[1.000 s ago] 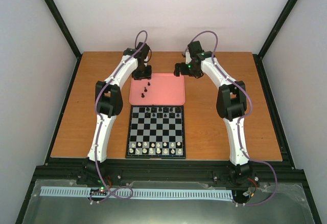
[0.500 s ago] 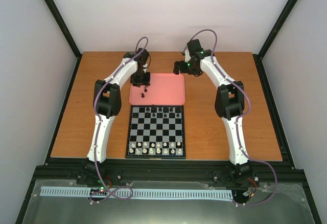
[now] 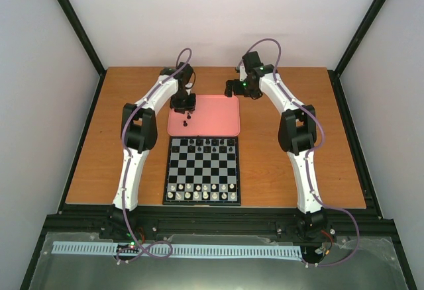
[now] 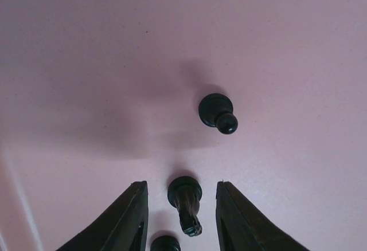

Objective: Set up the chess pieces on the board
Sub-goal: Pick up the chess piece from the storage box.

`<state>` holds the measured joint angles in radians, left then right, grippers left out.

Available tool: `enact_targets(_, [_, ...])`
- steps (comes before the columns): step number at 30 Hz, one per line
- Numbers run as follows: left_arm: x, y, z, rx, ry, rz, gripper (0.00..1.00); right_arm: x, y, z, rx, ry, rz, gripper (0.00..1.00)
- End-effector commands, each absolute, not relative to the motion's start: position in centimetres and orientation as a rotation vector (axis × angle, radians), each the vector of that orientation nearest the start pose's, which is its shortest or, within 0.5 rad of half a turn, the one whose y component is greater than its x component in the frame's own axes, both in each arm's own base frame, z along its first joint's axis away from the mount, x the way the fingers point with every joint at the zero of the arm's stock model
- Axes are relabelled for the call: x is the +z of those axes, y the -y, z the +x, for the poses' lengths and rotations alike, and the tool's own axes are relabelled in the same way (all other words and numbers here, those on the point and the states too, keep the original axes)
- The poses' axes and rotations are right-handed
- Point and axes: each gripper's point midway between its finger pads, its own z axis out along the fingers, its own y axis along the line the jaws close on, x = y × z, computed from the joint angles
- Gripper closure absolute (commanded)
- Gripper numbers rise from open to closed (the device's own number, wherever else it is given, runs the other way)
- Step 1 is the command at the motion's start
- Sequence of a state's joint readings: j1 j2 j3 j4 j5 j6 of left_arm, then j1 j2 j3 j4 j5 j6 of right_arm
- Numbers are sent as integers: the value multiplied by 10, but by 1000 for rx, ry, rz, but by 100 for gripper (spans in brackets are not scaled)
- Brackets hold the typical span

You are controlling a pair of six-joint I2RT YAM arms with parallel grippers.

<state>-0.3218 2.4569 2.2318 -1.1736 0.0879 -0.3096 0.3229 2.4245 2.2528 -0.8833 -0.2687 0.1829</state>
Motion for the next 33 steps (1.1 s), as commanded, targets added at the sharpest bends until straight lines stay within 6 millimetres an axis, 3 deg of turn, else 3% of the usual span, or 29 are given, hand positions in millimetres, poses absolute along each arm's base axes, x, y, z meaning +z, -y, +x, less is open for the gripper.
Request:
enact_targets(1, [63, 182, 489, -234, -2970, 27, 65, 95, -229, 549, 516, -2640, -285, 0])
enact_targets(8, [58, 181, 484, -220, -2995, 24, 75, 94, -230, 549, 522, -2640, -286, 0])
enact_targets(24, [49, 190, 481, -247, -3018, 35, 77, 92, -230, 550, 518, -2642, -290, 0])
enact_targets(33, [39, 187, 478, -217, -3043, 32, 91, 91, -230, 548, 519, -2647, -294, 0])
